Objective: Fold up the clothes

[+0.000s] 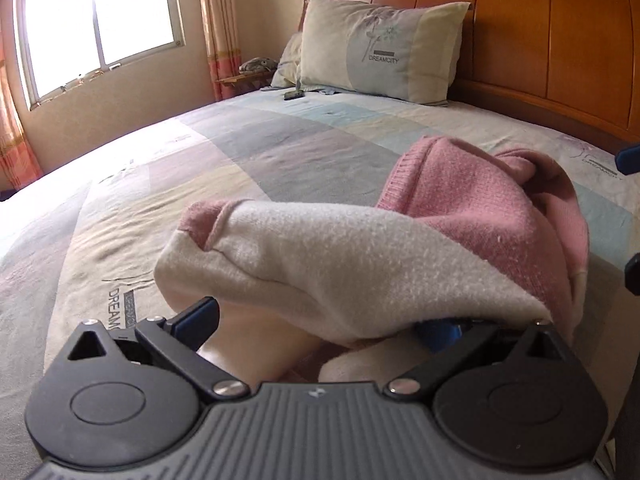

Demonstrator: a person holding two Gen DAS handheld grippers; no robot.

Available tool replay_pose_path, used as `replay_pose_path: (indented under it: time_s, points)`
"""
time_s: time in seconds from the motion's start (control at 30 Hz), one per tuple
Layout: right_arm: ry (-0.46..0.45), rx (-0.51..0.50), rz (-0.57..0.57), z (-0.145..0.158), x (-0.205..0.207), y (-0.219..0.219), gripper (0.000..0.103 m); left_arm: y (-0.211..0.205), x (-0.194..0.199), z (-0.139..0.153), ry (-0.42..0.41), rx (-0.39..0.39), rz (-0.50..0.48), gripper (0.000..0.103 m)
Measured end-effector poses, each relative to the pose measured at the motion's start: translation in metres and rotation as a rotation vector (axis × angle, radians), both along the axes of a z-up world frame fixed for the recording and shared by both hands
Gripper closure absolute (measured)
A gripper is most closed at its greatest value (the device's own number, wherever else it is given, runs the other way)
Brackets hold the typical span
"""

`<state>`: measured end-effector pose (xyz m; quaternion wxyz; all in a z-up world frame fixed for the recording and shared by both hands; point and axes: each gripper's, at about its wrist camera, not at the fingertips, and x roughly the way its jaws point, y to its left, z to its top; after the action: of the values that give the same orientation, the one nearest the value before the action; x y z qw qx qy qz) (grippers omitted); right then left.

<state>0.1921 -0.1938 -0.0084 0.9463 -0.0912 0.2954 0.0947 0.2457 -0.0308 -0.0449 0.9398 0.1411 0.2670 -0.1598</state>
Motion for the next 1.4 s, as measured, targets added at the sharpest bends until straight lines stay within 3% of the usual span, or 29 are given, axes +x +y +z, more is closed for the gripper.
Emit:
replay_pose_path:
  time_s: [0.13, 0.27, 0.43, 0.63, 0.77, 0.9, 1.0, 1.17, 1.27, 1.33, 1.4]
  points:
    - [-0.005, -0.011, -0.017, 0.000, -0.004, -0.004, 0.000, 0.007, -0.005, 0.006, -0.132, -0.001, 0.134, 0.000]
    - [0.005, -0.009, -0.044, -0.003, -0.004, -0.011, 0.000, 0.017, -0.005, 0.006, -0.189, 0.009, 0.205, 0.000]
    - [0.030, 0.014, -0.046, -0.012, -0.003, -0.012, 0.000, 0.024, 0.014, 0.000, -0.049, -0.069, 0.162, 0.000]
    - [0.033, -0.001, -0.061, -0.013, 0.001, -0.017, 0.000, 0.049, 0.002, 0.014, -0.132, -0.070, 0.308, 0.000]
    - [0.019, -0.019, -0.105, -0.013, 0.012, -0.036, 0.000, 0.065, -0.004, 0.017, -0.137, -0.053, 0.335, 0.000]
    - [-0.023, -0.070, -0.177, -0.011, 0.049, -0.058, 0.000, 0.069, -0.007, 0.020, -0.146, -0.062, 0.354, 0.000]
    - [0.034, -0.109, -0.199, -0.029, 0.083, -0.073, 0.000, 0.073, -0.007, 0.021, -0.148, -0.056, 0.375, 0.000]
    - [0.193, -0.260, -0.299, -0.083, 0.109, -0.112, 0.000, 0.083, -0.008, 0.022, -0.149, -0.039, 0.409, 0.000]
    - [0.177, -0.201, -0.423, -0.076, 0.101, -0.143, 0.000, 0.087, -0.008, 0.020, -0.135, -0.050, 0.412, 0.000]
    - [0.145, -0.170, -0.414, -0.067, 0.094, -0.145, 0.000, 0.087, -0.008, 0.020, -0.131, -0.056, 0.407, 0.000]
    - [0.121, -0.167, -0.334, -0.059, 0.096, -0.134, 0.000, 0.084, -0.007, 0.019, -0.132, -0.047, 0.403, 0.000]
